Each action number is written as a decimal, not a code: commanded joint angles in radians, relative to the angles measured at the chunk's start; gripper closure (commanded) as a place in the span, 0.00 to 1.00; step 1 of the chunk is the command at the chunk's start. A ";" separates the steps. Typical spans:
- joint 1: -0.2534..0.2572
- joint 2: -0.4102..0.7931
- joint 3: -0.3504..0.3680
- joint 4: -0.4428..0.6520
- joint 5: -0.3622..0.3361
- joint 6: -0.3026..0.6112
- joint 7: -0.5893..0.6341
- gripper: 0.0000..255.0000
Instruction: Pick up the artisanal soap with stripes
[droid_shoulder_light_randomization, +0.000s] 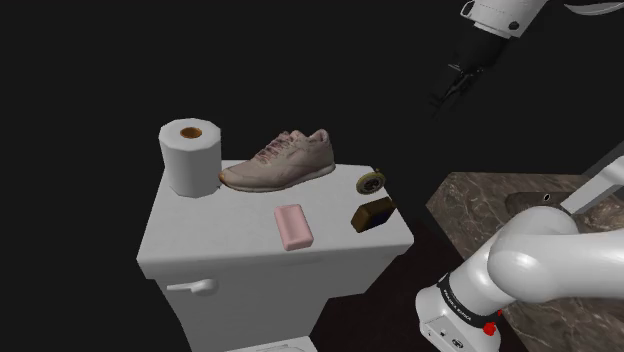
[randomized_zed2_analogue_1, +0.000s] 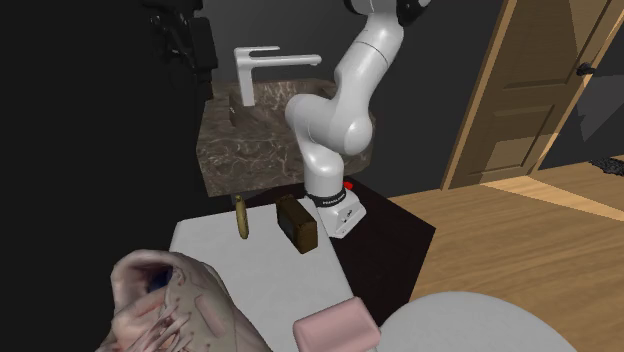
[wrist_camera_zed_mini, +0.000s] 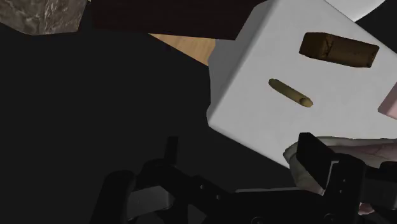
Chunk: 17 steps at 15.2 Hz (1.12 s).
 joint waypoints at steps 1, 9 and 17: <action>0.000 0.000 0.000 0.000 0.000 0.000 0.000 0.00; 0.222 0.026 0.053 -0.135 0.011 0.154 -0.325 0.00; 0.455 -0.007 0.104 -0.308 0.023 0.284 -0.646 0.00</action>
